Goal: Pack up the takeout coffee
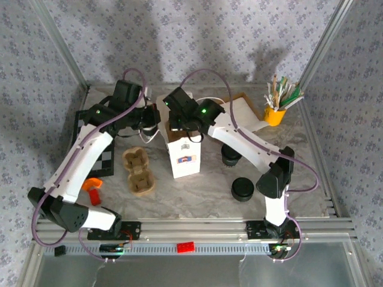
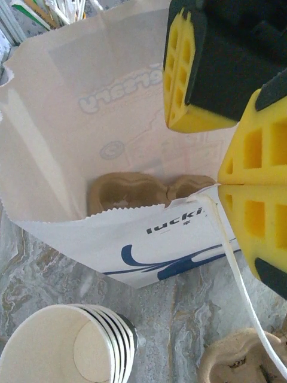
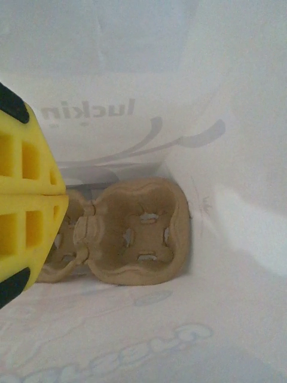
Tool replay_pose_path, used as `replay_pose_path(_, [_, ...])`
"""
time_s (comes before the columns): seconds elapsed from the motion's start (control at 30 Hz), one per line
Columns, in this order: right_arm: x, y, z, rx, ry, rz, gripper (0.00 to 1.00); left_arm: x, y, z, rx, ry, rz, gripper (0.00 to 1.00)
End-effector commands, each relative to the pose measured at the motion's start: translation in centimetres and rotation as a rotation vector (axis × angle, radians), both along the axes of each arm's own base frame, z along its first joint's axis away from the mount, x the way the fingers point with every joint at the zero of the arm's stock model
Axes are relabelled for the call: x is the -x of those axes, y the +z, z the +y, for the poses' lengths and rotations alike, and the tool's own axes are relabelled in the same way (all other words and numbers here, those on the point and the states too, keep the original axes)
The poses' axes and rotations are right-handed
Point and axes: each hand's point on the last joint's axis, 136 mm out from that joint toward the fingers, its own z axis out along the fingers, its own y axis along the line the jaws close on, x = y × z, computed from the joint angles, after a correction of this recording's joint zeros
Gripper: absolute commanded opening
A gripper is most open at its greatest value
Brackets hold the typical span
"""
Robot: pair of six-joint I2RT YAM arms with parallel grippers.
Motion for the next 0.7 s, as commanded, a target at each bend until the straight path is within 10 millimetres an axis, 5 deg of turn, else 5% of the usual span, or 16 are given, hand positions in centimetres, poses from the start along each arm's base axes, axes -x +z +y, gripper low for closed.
replay_pose_path(0.0, [1.0, 3.1, -0.7, -0.019, 0.025, -0.046, 0.00, 0.1, 1.8, -0.1, -0.005, -0.042, -0.031, 0.04])
replay_pose_path(0.37, [2.1, 4.9, -0.9, -0.038, 0.059, -0.050, 0.00, 0.8, 2.9, 0.8, -0.052, -0.027, -0.030, 0.35])
replay_pose_path(0.67, [2.7, 6.2, -1.6, -0.026, 0.089, -0.080, 0.00, 2.1, 3.6, 1.6, -0.074, -0.014, -0.048, 0.43])
